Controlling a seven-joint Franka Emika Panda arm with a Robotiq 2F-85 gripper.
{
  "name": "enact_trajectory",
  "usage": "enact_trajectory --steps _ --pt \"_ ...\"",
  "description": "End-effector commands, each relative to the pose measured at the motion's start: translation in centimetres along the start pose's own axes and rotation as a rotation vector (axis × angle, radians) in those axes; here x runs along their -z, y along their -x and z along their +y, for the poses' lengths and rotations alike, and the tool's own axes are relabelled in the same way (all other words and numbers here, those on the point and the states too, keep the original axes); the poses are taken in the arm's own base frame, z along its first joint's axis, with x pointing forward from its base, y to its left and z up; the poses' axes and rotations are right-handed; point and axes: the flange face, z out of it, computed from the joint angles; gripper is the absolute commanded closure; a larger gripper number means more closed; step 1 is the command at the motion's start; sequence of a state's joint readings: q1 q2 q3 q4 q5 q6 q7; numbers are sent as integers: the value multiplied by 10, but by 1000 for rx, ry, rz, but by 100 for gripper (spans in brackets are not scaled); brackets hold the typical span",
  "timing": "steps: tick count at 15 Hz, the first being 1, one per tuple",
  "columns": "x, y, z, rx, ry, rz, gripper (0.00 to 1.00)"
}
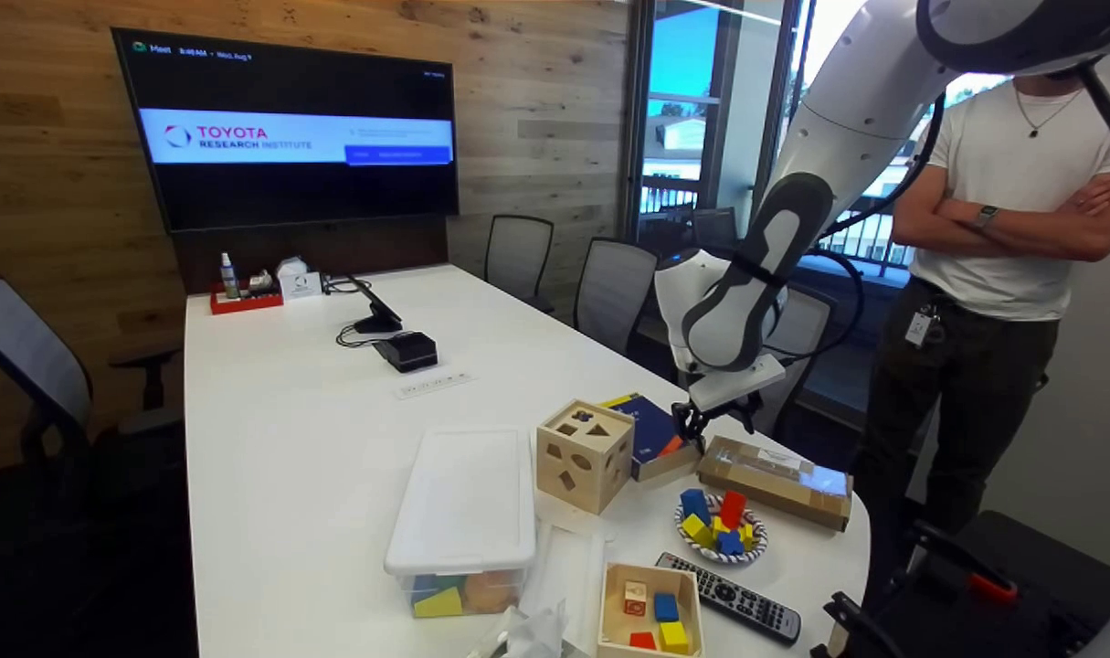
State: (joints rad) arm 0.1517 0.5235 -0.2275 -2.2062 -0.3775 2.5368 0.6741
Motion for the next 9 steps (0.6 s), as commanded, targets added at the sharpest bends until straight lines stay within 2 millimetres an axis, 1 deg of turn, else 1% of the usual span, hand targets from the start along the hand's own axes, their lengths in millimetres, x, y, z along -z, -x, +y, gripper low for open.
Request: enact_trajectory --steps 1,5,9 --pt "12 9 4 -44 -23 111 0" --pt "12 10 7 -76 8 215 0" --pt "6 14 9 -87 60 180 0"
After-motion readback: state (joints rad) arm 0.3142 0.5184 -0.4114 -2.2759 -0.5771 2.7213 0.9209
